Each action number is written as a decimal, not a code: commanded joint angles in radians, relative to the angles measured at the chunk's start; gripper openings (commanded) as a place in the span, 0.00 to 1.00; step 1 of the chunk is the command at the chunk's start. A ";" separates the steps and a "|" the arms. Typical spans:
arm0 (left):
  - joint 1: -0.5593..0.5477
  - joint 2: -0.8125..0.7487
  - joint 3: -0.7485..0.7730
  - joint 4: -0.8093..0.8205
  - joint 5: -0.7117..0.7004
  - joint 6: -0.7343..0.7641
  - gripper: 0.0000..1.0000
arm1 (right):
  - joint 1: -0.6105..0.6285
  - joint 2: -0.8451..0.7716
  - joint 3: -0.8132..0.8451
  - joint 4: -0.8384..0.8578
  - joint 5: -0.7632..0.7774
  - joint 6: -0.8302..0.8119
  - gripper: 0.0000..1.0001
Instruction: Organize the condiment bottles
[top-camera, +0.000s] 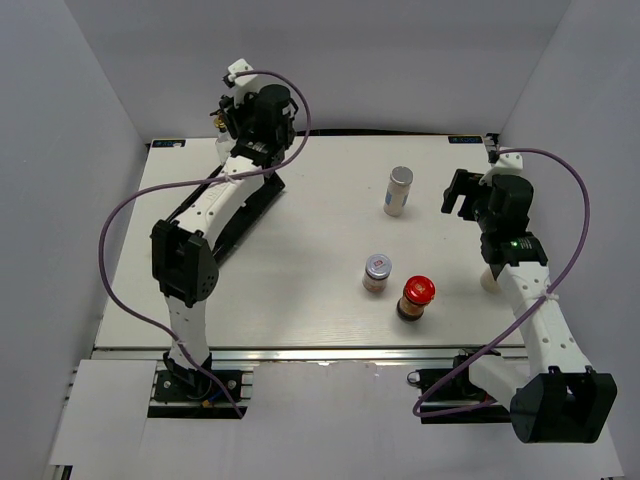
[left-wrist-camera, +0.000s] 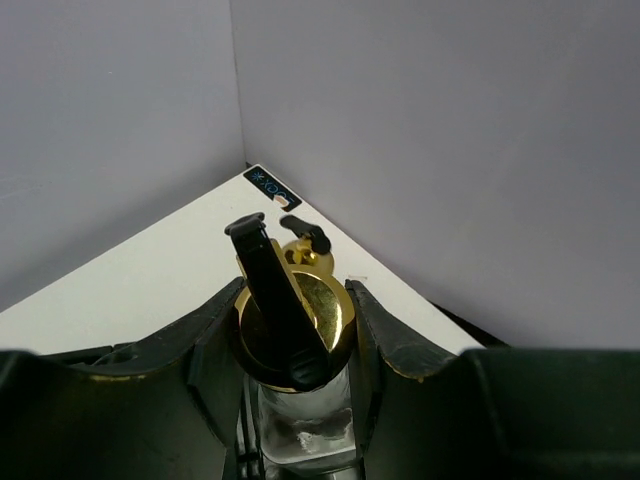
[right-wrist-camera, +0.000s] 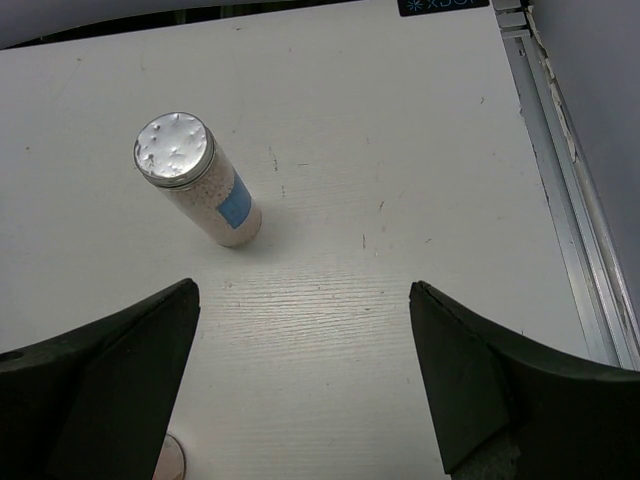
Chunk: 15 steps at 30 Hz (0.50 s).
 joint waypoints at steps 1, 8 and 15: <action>0.021 -0.042 -0.004 0.067 0.019 -0.053 0.00 | -0.003 0.007 0.005 0.041 0.013 -0.013 0.89; 0.057 0.003 -0.021 0.095 0.027 -0.078 0.00 | -0.003 0.021 0.010 0.034 0.018 -0.017 0.89; 0.058 0.021 -0.061 0.100 0.008 -0.104 0.00 | -0.003 0.024 0.010 0.034 0.016 -0.017 0.89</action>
